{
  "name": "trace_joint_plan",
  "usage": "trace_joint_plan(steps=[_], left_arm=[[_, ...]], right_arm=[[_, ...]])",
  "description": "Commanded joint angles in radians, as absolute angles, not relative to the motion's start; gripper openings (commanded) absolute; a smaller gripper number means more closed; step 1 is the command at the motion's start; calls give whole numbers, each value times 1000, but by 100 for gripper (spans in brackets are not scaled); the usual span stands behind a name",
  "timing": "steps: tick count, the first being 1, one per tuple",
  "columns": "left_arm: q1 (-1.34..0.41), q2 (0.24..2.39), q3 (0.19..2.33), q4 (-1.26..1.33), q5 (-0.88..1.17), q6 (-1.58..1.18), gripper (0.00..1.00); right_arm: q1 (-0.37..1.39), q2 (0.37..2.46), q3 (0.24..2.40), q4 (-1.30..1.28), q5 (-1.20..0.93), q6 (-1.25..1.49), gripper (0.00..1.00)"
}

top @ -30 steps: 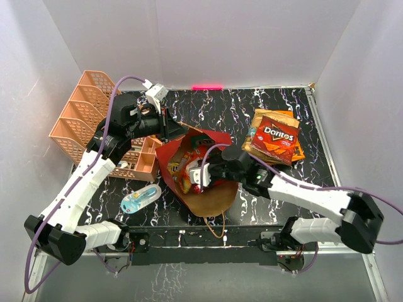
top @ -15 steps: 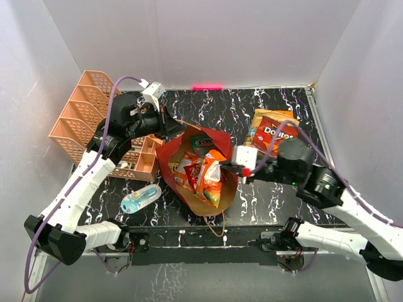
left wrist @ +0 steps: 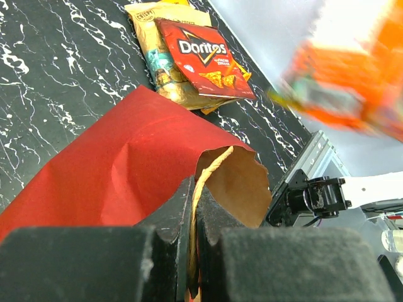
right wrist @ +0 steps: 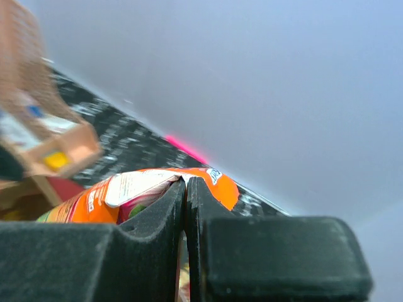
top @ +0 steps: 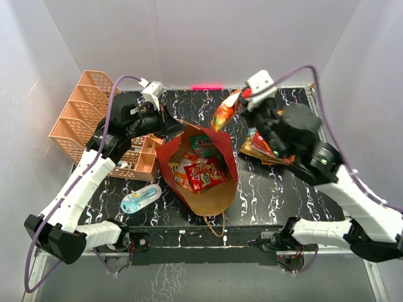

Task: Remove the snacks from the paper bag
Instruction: Place the snack at the center of the board.

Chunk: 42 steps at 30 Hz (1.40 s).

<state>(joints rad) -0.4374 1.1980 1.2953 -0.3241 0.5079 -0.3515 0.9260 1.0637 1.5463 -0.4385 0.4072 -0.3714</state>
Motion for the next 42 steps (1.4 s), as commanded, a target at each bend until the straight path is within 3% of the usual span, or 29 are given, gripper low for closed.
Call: trace_joint_plan(steps=[1, 10, 15, 28, 42], left_arm=[[-439, 1175, 1330, -356, 491, -342, 0], [-439, 1174, 1323, -342, 512, -345, 0], [-439, 1182, 1335, -342, 529, -340, 0], [-439, 1165, 1312, -347, 529, -329, 0], [-439, 1161, 1295, -334, 536, -347, 0]], right_arm=[[864, 1159, 1524, -226, 783, -614, 7], [324, 1339, 1387, -172, 492, -618, 7], [152, 1459, 1348, -128, 370, -630, 7], [161, 1424, 860, -48, 318, -485, 7], [188, 1324, 705, -123, 78, -263, 7]])
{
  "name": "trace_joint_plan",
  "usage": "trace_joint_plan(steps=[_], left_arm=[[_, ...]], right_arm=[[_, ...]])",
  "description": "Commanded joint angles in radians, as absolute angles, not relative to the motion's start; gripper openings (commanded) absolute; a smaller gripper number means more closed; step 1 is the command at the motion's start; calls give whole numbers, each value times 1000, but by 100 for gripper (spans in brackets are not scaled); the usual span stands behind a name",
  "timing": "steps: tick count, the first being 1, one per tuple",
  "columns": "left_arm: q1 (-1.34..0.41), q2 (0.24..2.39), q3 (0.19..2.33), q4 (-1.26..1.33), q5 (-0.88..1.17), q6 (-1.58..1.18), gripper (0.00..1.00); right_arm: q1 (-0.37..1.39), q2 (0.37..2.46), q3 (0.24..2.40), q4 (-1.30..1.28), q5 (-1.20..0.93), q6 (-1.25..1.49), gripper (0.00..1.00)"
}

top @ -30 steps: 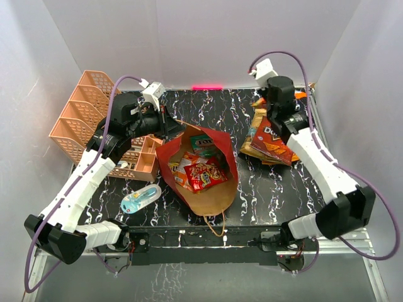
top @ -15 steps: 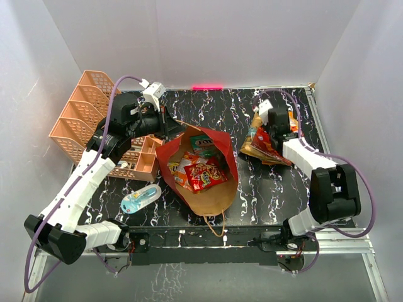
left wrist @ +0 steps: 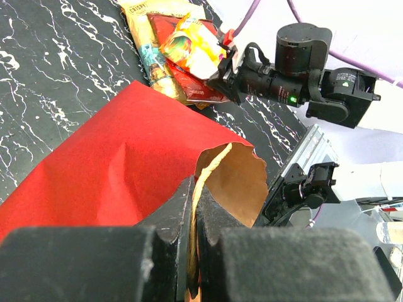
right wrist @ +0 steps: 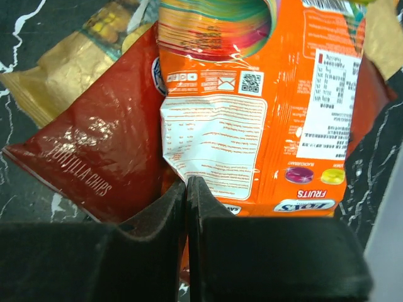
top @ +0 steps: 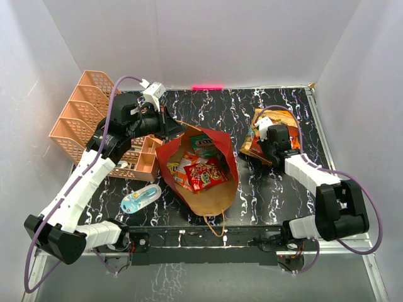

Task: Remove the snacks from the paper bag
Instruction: Place the snack at the center of the board.

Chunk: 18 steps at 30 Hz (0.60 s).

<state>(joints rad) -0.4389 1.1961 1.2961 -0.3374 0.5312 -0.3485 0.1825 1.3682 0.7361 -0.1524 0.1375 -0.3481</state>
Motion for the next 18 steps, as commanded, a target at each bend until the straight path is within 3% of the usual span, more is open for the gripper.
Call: trace_joint_plan(steps=[1, 4, 7, 11, 18], left_arm=[[-439, 1159, 1294, -335, 535, -347, 0], [-439, 1157, 1296, -343, 534, -344, 0], [-439, 1154, 1299, -351, 531, -341, 0], [-439, 1154, 1294, -345, 531, -342, 0], [-439, 1162, 1283, -332, 531, -343, 0]], right_arm=[[188, 1319, 704, -118, 102, -260, 13], [188, 1288, 759, -168, 154, -253, 41], [189, 1223, 872, -278, 133, -256, 56], [189, 1090, 973, -373, -3, -273, 64], [231, 765, 783, -337, -660, -266, 69]])
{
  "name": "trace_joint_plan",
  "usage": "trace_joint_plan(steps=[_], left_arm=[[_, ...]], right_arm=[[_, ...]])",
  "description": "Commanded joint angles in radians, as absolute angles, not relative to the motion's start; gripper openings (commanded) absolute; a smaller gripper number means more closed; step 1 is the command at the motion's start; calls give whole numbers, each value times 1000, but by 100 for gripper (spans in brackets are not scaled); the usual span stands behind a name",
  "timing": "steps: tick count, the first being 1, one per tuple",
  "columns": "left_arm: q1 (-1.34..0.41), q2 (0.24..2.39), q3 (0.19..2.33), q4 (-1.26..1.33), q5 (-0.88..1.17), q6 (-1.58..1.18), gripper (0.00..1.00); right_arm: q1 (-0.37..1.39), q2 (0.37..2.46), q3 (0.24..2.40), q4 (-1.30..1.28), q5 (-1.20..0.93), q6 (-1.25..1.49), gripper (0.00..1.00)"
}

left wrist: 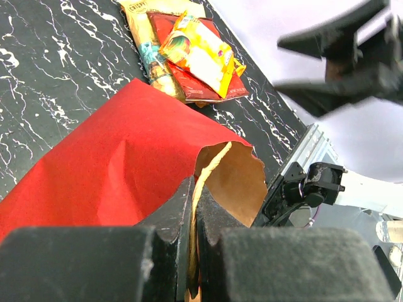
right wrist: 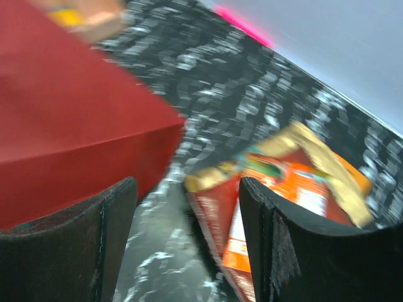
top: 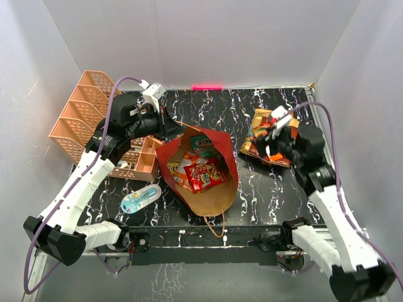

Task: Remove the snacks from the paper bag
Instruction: Place the snack at the center of the board, then adjust the snack in the paper bag.

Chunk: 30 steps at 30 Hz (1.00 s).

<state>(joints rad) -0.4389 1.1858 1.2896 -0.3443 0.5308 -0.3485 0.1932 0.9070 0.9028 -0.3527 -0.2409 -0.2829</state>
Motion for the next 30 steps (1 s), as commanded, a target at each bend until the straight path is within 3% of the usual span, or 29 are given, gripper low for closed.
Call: trace_joint_plan(steps=[1, 6, 14, 20, 26, 30], left_arm=[[-439, 1166, 1285, -336, 530, -340, 0], [-439, 1190, 1300, -340, 529, -334, 0], [-439, 1208, 1300, -318, 528, -355, 0], [-439, 1215, 1315, -328, 520, -356, 0], [-439, 1221, 1321, -342, 521, -353, 0], [-439, 1209, 1327, -348, 519, -346, 0]], right_arm=[[247, 713, 757, -320, -729, -265, 69], [335, 571, 715, -243, -897, -207, 73], [422, 689, 819, -317, -915, -277, 72], [672, 775, 833, -291, -622, -408, 69], [1044, 963, 821, -277, -138, -765, 67], [1082, 1088, 824, -255, -24, -929, 68]])
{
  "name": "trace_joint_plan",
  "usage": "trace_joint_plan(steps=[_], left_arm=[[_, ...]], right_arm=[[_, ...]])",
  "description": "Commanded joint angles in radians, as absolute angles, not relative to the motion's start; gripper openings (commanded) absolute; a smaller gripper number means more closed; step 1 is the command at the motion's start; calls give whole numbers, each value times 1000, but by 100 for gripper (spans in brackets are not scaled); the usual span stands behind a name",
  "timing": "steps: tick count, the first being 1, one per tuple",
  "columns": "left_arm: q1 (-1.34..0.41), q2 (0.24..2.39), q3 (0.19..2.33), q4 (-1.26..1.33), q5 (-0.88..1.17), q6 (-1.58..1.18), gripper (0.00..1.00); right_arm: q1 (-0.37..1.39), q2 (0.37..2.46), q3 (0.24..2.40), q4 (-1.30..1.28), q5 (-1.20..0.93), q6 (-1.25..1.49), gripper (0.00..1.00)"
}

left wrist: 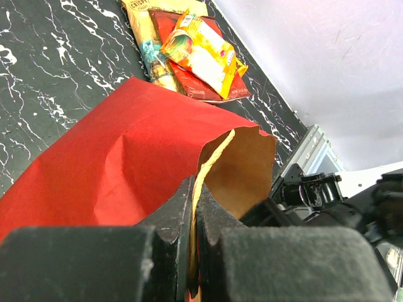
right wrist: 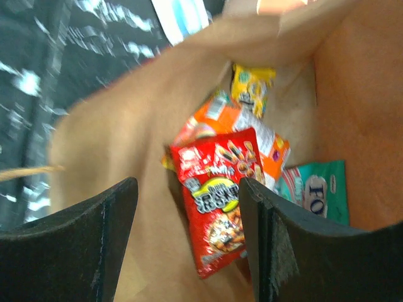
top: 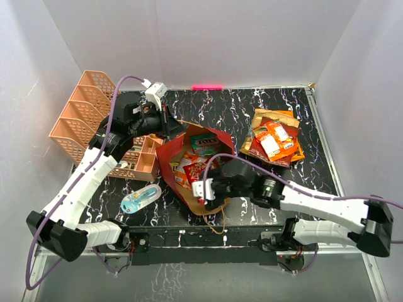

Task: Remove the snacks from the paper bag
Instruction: Adjust the snack in the paper bag.

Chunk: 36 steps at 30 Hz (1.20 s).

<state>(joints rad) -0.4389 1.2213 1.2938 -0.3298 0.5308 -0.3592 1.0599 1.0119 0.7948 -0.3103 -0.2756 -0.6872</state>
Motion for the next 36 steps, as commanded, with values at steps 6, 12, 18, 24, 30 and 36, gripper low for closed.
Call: trace_joint_plan(steps=[6, 12, 18, 24, 30, 36], left_arm=[[-439, 1198, 1322, -351, 522, -340, 0], [-439, 1184, 1315, -342, 531, -344, 0], [-439, 1184, 1331, -361, 535, -331, 0], [-439, 1184, 1332, -358, 535, -333, 0], [-439, 1189, 1336, -360, 537, -330, 0], [-439, 1189, 1340, -369, 530, -319, 0]], right_arm=[[1077, 1260, 838, -253, 3, -1064, 67], [1075, 1403, 869, -251, -54, -1093, 57], [1075, 1450, 809, -84, 6, -1136, 60], [1073, 1480, 762, 54, 56, -1173, 59], [1054, 1509, 763, 102, 69, -1154, 43], [1048, 1468, 779, 73, 64, -1117, 27]])
